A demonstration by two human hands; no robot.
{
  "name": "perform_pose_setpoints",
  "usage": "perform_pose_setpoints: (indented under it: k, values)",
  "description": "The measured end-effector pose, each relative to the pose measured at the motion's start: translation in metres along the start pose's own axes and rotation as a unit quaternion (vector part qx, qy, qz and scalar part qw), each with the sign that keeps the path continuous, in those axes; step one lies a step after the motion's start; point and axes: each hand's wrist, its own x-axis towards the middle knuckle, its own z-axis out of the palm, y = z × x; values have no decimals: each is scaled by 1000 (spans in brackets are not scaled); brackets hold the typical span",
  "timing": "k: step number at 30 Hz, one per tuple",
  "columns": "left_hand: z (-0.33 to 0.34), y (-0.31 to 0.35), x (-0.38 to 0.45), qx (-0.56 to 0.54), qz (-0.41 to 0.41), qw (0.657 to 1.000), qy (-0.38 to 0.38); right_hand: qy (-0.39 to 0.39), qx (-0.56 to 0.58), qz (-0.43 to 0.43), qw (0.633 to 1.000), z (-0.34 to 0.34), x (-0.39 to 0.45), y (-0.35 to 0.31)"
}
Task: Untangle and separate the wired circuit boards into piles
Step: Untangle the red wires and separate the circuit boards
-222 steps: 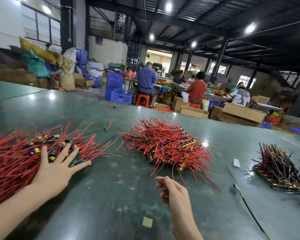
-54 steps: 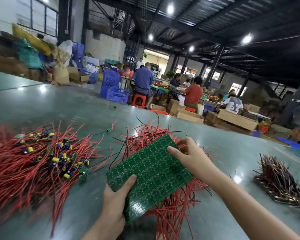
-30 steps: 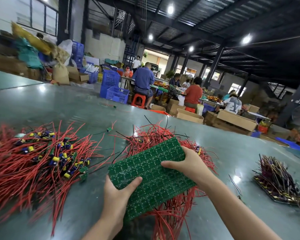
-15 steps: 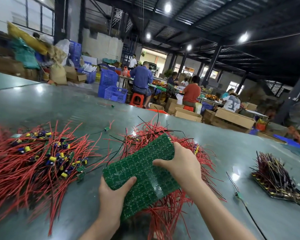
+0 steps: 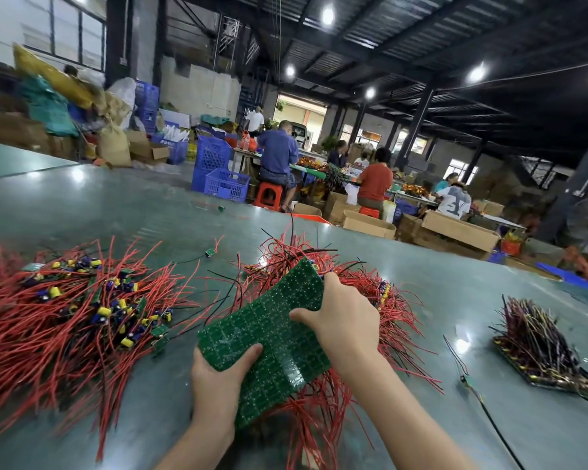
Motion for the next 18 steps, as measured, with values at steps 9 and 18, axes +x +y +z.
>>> perform_pose_setpoints:
  k: [9,18]
  values:
    - [2,-5,0,38,29,998,35,49,-77,-68,993,13,-10,-13]
    - [0,-4,5,-2,-23,1000,-5,-24,49,-21,998,4,11,7]
